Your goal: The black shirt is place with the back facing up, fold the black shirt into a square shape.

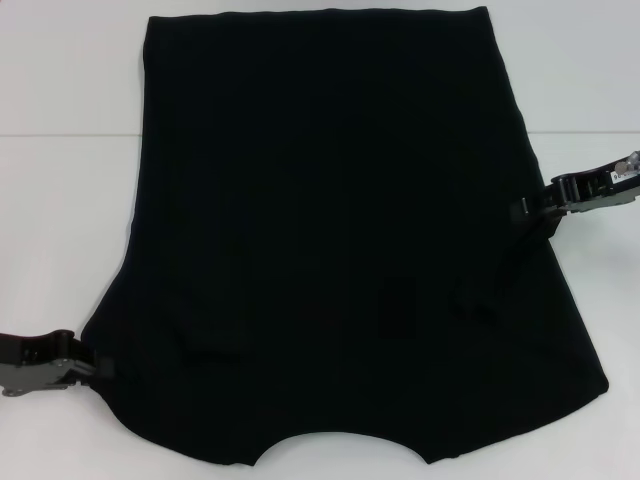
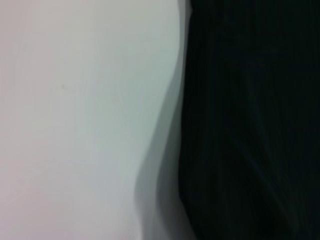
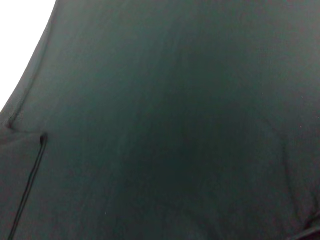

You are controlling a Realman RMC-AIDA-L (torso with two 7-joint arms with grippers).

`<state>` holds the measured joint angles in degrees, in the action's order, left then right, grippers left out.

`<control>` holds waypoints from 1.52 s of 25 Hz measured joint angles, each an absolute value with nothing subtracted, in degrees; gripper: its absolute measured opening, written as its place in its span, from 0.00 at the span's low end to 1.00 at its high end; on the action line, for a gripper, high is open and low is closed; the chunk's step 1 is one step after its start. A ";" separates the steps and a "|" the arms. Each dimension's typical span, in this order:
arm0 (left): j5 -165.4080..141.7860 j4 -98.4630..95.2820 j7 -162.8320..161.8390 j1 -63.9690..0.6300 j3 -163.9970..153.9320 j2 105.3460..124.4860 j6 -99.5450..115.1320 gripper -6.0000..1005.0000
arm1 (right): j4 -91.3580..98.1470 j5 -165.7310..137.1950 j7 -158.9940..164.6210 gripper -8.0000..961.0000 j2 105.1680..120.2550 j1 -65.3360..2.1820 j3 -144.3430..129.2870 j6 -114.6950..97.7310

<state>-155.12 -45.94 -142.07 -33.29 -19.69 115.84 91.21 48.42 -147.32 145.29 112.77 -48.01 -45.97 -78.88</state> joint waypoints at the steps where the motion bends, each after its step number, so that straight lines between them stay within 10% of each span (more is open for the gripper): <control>1: -155.11 -45.93 -141.97 -33.31 -19.69 115.84 91.28 0.36 | 48.42 -147.37 145.28 0.62 112.77 -47.99 -45.97 -78.96; 10: -151.87 -45.81 -138.56 -33.75 -19.36 115.40 95.06 0.05 | 48.96 -150.24 145.45 0.62 111.65 -46.22 -46.04 -85.26; 38: -151.42 -45.11 -139.30 -35.15 -19.16 114.96 93.94 0.05 | 44.31 -154.90 141.17 0.61 113.44 -40.39 -46.18 -86.92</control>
<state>-151.42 -45.11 -139.30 -35.15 -19.16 114.96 93.94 44.31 -154.91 141.17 113.44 -40.39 -46.18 -86.92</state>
